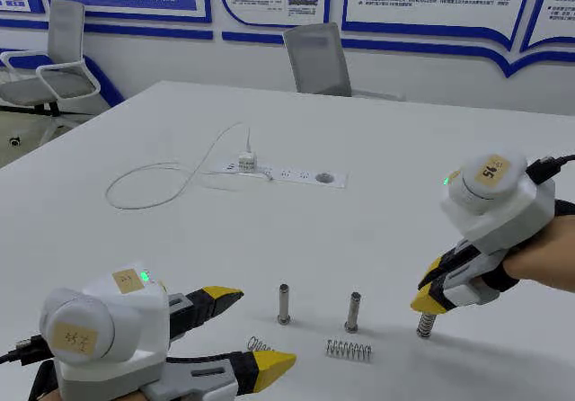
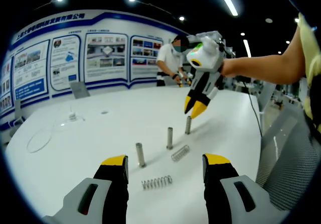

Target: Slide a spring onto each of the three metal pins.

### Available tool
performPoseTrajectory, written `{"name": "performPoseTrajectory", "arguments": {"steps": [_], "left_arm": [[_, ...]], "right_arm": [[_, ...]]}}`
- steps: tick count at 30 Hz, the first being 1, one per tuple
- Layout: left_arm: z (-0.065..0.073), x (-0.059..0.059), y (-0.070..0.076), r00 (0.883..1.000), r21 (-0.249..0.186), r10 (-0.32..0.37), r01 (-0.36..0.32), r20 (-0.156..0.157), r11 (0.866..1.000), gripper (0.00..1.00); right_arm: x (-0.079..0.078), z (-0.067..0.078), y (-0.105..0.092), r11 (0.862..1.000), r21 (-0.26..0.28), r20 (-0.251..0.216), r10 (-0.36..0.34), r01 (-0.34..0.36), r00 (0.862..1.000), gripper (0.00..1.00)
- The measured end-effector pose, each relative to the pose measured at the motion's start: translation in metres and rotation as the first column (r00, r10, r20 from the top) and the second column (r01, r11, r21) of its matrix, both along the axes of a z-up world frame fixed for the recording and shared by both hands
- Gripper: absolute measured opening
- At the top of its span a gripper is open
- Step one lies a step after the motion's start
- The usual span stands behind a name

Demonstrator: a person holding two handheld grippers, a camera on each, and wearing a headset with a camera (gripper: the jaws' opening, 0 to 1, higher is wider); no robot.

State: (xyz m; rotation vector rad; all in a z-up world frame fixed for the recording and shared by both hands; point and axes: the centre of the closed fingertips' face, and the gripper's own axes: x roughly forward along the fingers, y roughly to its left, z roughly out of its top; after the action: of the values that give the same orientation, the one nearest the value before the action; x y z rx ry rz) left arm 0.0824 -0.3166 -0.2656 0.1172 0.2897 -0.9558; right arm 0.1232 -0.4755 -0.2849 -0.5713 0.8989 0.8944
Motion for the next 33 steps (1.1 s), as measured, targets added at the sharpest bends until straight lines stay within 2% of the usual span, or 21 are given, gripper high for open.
{"name": "performPoseTrajectory", "arguments": {"steps": [19, 33], "left_arm": [[-0.001, -0.001, 0.000, 1.000, 0.006, -0.003, 0.003, -0.002, 1.000, 0.61], [-0.003, -0.002, -0.001, 1.000, 0.013, -0.009, 0.009, -0.008, 1.000, 0.61]], "right_arm": [[-0.013, -0.015, 0.028, 0.998, 0.010, -0.025, 0.069, -0.069, 0.997, 0.18], [-0.024, -0.037, 0.044, 0.992, 0.012, -0.053, 0.126, -0.125, 0.991, 0.18]]}}
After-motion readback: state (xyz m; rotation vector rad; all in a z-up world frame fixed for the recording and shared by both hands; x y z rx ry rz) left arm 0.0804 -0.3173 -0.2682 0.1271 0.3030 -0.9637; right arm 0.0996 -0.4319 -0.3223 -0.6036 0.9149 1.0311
